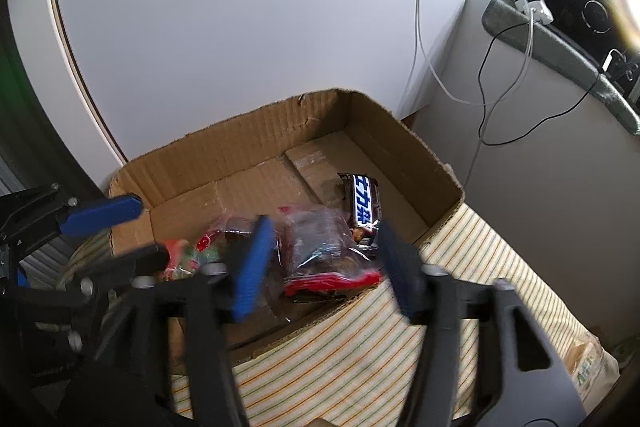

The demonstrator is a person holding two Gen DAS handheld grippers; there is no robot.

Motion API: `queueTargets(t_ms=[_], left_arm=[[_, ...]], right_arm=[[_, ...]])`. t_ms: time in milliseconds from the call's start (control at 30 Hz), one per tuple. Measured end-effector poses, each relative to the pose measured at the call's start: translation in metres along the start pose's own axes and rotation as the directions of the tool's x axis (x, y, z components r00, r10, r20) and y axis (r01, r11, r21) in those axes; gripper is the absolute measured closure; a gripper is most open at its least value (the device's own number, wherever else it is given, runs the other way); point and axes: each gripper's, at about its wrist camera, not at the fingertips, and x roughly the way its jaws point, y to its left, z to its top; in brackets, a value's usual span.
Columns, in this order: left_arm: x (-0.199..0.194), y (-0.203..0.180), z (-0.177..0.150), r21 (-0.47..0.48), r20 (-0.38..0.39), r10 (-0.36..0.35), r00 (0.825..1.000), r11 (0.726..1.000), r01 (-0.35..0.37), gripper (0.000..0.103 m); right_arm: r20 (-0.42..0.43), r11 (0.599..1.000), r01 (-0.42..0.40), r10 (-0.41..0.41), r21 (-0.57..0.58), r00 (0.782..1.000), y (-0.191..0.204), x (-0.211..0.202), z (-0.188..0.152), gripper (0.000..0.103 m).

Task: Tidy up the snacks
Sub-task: 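Carry both held snacks into the cardboard box and open both tools, then withdraw both tools from the box toward the remaining snacks on the bed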

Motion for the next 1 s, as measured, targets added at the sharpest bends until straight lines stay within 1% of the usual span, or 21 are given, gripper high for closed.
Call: queueTargets(t_ms=[33,100,167,367,733,1000], left_arm=[[-0.001,0.0,0.0,0.0,0.003,0.0,1.0,1.0,0.0,0.05],[-0.002,0.0,0.0,0.001,0.003,0.002,1.0,1.0,-0.002,0.05],[-0.003,-0.001,0.0,0.001,0.005,0.004,1.0,1.0,-0.004,0.043],[-0.007,-0.007,0.0,0.016,0.013,0.008,1.0,1.0,-0.008,0.039],[-0.021,-0.028,-0.001,0.044,0.035,0.003,0.999,0.999,-0.005,0.039],[-0.029,-0.05,-0.002,0.071,0.045,-0.027,0.999,0.997,0.024,0.039]], right_arm=[[0.008,1.0,0.005,-0.005,0.001,1.0,0.0,-0.002,0.0,0.035],[0.014,1.0,0.013,-0.013,0.003,1.0,-0.001,-0.005,0.0,0.035],[0.016,1.0,0.028,-0.028,0.001,0.999,-0.001,-0.008,0.001,0.034],[0.022,0.999,0.045,-0.046,0.011,0.999,-0.006,-0.017,-0.002,0.034],[0.05,0.997,0.072,-0.074,0.038,0.996,-0.018,-0.049,-0.017,0.034],[0.062,0.993,0.091,-0.095,0.078,0.993,-0.04,-0.081,-0.047,0.034]])
